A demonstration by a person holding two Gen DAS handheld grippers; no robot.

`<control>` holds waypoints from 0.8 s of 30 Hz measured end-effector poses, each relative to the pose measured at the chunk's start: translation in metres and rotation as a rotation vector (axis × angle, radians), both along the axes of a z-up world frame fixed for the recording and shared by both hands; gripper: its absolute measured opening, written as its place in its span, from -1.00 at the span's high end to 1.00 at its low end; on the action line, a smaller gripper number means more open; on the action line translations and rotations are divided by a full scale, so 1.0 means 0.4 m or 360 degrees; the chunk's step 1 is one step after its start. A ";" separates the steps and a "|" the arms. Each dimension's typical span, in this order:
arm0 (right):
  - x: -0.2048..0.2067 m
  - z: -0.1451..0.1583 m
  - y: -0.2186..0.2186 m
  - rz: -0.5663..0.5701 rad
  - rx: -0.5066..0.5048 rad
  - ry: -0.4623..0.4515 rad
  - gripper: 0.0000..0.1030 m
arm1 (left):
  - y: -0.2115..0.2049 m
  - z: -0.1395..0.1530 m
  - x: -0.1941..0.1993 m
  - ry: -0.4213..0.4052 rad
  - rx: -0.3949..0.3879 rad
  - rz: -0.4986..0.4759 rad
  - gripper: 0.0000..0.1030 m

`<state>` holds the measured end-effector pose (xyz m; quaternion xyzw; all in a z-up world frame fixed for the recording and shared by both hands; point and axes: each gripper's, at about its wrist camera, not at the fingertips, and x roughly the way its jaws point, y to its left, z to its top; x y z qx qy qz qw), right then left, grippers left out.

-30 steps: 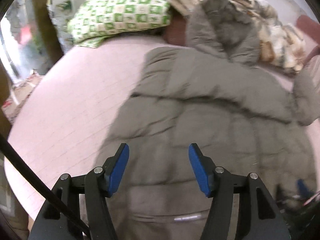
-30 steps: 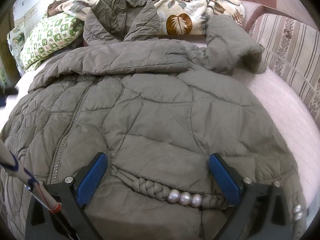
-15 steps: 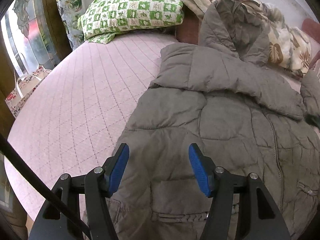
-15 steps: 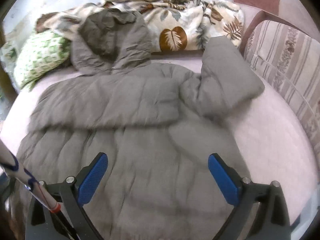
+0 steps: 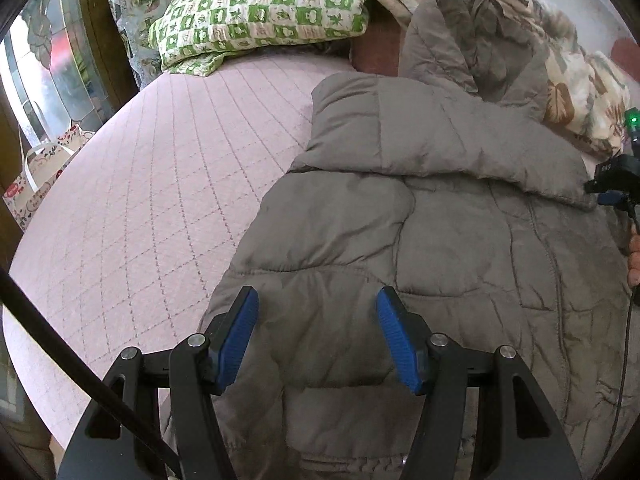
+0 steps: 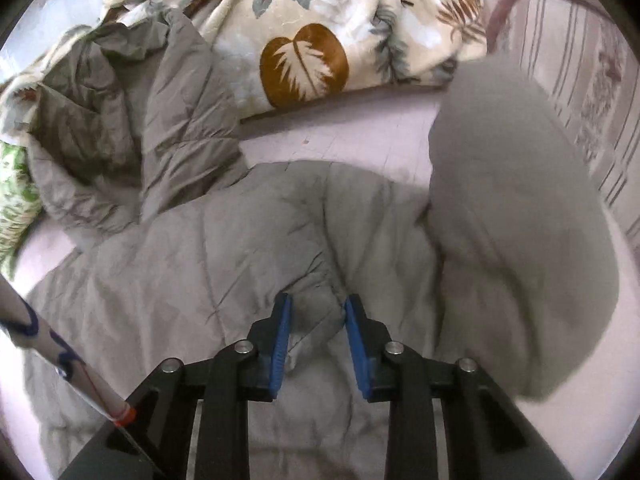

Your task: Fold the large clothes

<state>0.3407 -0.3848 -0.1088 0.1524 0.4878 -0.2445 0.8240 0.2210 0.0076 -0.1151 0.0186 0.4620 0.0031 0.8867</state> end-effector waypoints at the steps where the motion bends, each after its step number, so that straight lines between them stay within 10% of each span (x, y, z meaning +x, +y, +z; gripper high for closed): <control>1: 0.008 -0.019 0.000 0.0012 -0.0010 0.0038 0.41 | -0.004 -0.002 0.000 -0.0002 0.0017 -0.0003 -0.18; 9: -0.065 0.108 0.029 0.0188 -0.0135 -0.0042 0.12 | -0.017 -0.011 -0.017 -0.0018 0.0075 -0.0022 -0.24; 14: -0.254 0.327 -0.065 0.0099 -0.0250 -0.0374 -0.79 | -0.024 -0.020 -0.026 -0.0029 0.0101 -0.0016 -0.31; 18: -0.357 0.363 -0.216 -0.0063 -0.0351 -0.0386 -0.97 | -0.033 -0.029 -0.032 -0.0047 0.0138 -0.0007 -0.34; 24: -0.467 0.165 -0.501 -0.0538 0.0340 -0.0352 -0.56 | -0.043 -0.054 -0.029 -0.0065 0.0221 0.0034 -0.52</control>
